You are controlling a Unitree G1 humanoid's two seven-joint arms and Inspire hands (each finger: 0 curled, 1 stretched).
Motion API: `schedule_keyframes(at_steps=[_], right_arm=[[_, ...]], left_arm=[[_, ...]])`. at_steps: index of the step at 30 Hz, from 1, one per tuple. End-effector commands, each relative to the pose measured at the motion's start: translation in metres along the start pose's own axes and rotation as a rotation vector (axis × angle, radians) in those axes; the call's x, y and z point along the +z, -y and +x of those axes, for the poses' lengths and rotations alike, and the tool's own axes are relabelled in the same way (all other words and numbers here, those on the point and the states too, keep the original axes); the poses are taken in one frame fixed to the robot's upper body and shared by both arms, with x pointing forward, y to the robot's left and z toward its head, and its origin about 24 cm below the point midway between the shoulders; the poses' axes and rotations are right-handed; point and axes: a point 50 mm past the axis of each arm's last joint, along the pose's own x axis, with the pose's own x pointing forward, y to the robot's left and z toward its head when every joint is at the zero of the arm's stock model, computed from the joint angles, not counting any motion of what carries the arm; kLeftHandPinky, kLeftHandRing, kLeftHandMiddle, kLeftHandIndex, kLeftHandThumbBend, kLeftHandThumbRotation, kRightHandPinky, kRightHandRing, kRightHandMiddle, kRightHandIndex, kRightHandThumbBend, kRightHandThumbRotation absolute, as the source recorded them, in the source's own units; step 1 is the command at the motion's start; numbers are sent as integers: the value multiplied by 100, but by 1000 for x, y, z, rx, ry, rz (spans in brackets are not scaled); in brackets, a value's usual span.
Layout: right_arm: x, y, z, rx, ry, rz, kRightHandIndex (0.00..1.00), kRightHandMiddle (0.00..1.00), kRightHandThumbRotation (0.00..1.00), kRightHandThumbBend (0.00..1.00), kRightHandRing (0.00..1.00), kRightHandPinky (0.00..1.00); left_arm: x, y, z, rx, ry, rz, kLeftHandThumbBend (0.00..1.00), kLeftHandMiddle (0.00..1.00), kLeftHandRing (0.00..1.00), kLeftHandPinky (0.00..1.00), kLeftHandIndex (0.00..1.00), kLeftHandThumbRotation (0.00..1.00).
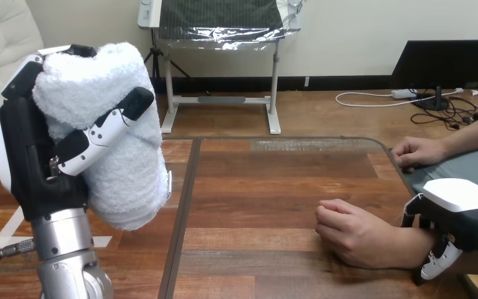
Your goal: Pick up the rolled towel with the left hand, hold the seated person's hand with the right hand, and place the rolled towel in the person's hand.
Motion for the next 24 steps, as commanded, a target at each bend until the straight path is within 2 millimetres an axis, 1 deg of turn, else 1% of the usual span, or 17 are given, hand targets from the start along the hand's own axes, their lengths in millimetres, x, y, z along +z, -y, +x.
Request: schedule_keyframes(at_steps=[1, 6, 9, 10, 14, 18, 24], right_arm=[[1, -15, 2, 77, -23, 22, 58, 48, 0, 99, 37, 27], [2, -15, 2, 67, -14, 26, 57, 45, 0, 99, 34, 24], [3, -15, 2, 54, -4, 29, 54, 39, 0, 99, 28, 19], [3, -16, 2, 49, -1, 30, 52, 35, 0, 99, 25, 16], [3, -16, 2, 34, 7, 36, 50, 31, 0, 99, 21, 13], [4, -15, 1, 26, 16, 32, 48, 29, 0, 99, 18, 11], [3, -14, 1, 14, 20, 42, 47, 29, 0, 98, 19, 11]], left_arm=[[9, 7, 10, -14, 80, -18, 63, 36, 29, 23, 39, 0], [9, 7, 10, -11, 78, -18, 62, 36, 29, 23, 39, 0], [9, 7, 10, -12, 80, -17, 62, 36, 29, 23, 39, 0], [9, 7, 10, -13, 80, -17, 62, 36, 29, 23, 39, 0], [8, 7, 10, -13, 78, -14, 62, 36, 30, 24, 39, 0], [8, 7, 10, -13, 73, -19, 62, 37, 30, 24, 39, 0], [8, 8, 11, -15, 71, -21, 62, 37, 30, 24, 39, 0]])
